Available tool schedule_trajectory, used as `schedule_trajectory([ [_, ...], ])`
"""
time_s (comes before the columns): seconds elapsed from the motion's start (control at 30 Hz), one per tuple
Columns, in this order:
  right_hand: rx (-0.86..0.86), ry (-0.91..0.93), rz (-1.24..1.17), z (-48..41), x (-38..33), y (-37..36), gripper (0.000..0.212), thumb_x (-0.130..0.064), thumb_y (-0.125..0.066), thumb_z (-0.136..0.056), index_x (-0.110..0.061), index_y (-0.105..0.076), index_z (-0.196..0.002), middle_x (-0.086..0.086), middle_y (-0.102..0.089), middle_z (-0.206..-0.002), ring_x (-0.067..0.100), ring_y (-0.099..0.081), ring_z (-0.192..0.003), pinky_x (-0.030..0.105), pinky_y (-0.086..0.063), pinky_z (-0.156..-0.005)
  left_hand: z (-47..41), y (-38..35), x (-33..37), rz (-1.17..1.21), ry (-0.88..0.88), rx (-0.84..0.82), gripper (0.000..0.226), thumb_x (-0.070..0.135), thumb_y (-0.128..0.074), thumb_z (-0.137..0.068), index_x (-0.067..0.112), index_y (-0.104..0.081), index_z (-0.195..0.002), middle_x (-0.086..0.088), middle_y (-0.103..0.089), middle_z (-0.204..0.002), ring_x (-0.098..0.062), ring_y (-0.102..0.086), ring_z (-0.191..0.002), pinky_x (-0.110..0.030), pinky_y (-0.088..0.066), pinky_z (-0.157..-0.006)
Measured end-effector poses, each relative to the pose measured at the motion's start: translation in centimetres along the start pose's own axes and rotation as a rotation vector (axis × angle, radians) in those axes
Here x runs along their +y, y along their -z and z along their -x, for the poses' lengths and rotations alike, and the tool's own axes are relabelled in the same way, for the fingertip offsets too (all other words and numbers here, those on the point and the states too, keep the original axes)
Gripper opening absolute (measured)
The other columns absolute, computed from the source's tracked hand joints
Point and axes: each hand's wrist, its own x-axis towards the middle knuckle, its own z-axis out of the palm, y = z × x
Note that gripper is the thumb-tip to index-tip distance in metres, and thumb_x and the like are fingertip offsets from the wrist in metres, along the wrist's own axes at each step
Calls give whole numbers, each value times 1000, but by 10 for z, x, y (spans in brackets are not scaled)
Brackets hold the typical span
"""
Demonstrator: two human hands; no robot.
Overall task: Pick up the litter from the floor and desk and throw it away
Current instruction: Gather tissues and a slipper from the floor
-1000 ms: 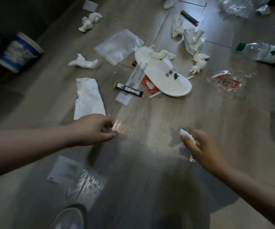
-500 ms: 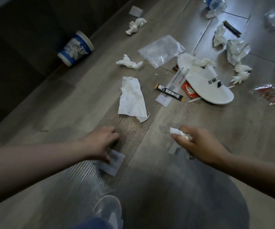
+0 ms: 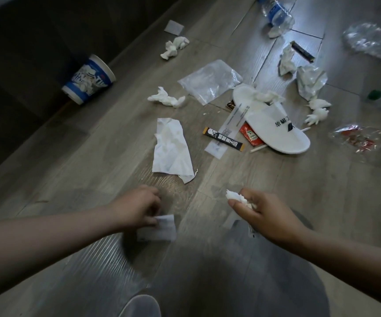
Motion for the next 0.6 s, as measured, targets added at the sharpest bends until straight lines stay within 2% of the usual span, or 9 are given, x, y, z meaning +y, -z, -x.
schedule_trajectory([
  [0.07, 11, -8, -15, 0, 4, 4, 39, -56, -50, -89, -24, -52, -67, -13, -56, -58, 4, -52, -48, 18, -34, -43, -14, 12, 4, 31, 4, 104, 18, 36, -71, -80, 19, -66, -83, 7, -49, -91, -12, -48, -94, -25, -39, -79],
  [0.17, 57, -19, -5, -1, 11, 10, 34, -57, -50, -90, -32, -51, -66, -15, -57, -59, 3, -51, -50, 18, -34, -45, -38, 38, 11, 3, 45, 241, 22, 39, -73, -78, 18, -69, -83, 1, -56, -94, -17, -51, -93, -28, -39, -75],
  [0.23, 77, -20, -19, -1, 15, 13, 29, -57, -50, -90, -39, -51, -67, -16, -56, -59, 3, -50, -49, 17, -34, -46, -54, 53, 12, 30, 133, 339, 25, 43, -75, -74, 19, -70, -82, 0, -56, -96, -20, -50, -96, -30, -41, -77],
  [0.3, 92, -30, -45, 0, 21, 14, 28, -57, -50, -90, -40, -51, -67, -17, -55, -58, 3, -49, -49, 18, -35, -46, -69, 60, 12, 72, 268, 428, 30, 47, -76, -71, 21, -68, -85, -2, -52, -110, -25, -44, -108, -34, -42, -88],
  [0.33, 105, -39, -46, 0, 25, 15, 30, -57, -50, -90, -37, -50, -66, -16, -54, -57, 3, -48, -49, 21, -35, -47, -77, 59, 12, 99, 349, 445, 37, 50, -76, -71, 23, -66, -94, -5, -45, -125, -29, -38, -119, -38, -40, -95],
  [0.4, 136, -51, -40, 2, 34, 17, 36, -56, -50, -89, -31, -46, -63, -14, -51, -56, 4, -46, -49, 25, -34, -48, -90, 53, 14, 188, 479, 403, 72, 57, -76, -66, 28, -49, -127, -8, -9, -153, -36, -17, -137, -45, -31, -107],
  [0.47, 155, -57, -50, 3, 41, 20, 39, -56, -50, -89, -29, -44, -62, -13, -50, -56, 4, -45, -50, 25, -33, -48, -100, 43, 16, 271, 510, 313, 112, 66, -76, -60, 36, -15, -149, -6, 21, -156, -37, 1, -144, -49, -21, -115],
  [0.53, 164, -69, -69, 4, 47, 22, 41, -55, -50, -90, -26, -44, -62, -11, -49, -55, 4, -45, -50, 27, -35, -49, -109, 34, 20, 280, 449, 248, 125, 69, -75, -57, 42, 5, -149, -2, 31, -154, -36, 11, -145, -52, -15, -117],
  [0.6, 175, -85, -87, 4, 54, 25, 43, -56, -50, -90, -23, -45, -63, -10, -48, -55, 4, -46, -50, 29, -36, -49, -120, 27, 26, 225, 351, 234, 123, 67, -74, -60, 44, 8, -148, 1, 31, -154, -34, 13, -145, -53, -14, -117],
])
